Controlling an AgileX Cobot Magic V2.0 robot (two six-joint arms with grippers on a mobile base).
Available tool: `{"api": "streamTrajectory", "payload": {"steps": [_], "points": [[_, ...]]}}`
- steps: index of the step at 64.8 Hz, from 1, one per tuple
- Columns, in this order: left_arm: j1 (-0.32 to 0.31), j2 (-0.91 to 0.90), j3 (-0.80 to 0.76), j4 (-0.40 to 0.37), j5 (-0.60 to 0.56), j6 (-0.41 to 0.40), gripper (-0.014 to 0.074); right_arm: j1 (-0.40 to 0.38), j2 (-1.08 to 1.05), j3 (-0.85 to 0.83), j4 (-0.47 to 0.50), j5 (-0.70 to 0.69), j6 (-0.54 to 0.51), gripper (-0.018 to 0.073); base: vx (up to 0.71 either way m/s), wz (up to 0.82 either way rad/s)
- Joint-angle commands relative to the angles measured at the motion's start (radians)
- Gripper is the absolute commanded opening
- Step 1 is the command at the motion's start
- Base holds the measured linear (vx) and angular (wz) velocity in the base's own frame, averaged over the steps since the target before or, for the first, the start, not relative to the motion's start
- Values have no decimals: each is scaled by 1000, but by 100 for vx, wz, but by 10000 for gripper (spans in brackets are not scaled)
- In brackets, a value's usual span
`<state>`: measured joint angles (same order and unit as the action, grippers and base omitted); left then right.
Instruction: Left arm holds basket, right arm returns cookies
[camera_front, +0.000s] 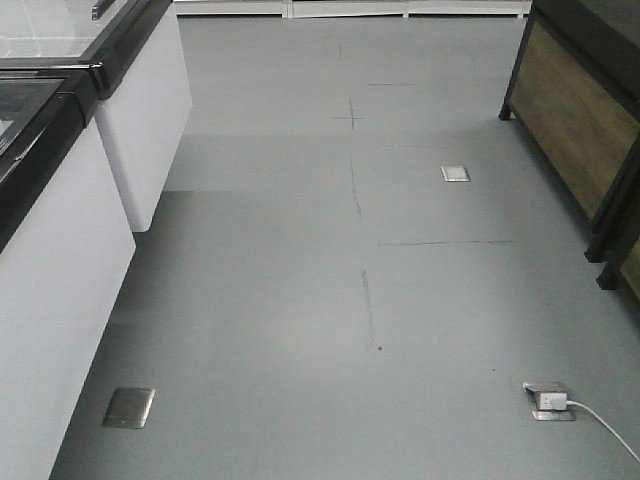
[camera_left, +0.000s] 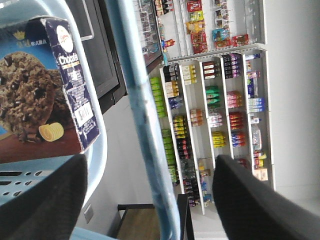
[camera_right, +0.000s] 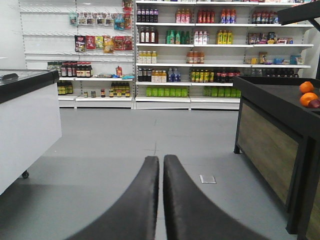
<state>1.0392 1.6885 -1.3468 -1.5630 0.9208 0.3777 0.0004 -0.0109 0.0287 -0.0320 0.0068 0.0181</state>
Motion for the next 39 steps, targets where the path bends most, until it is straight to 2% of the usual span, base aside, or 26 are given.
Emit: {"api": "streamTrajectory", "payload": {"steps": [1, 9, 39], "points": [[1, -24, -33, -131, 29, 36, 525, 0, -13, 17, -6, -76, -3, -11, 0, 0], [1, -1, -33, -220, 36, 54, 525, 0, -13, 17, -6, -76, -3, -11, 0, 0], [9, 11, -33, -220, 21, 43, 511, 0, -13, 17, -6, -76, -3, -11, 0, 0]]}}
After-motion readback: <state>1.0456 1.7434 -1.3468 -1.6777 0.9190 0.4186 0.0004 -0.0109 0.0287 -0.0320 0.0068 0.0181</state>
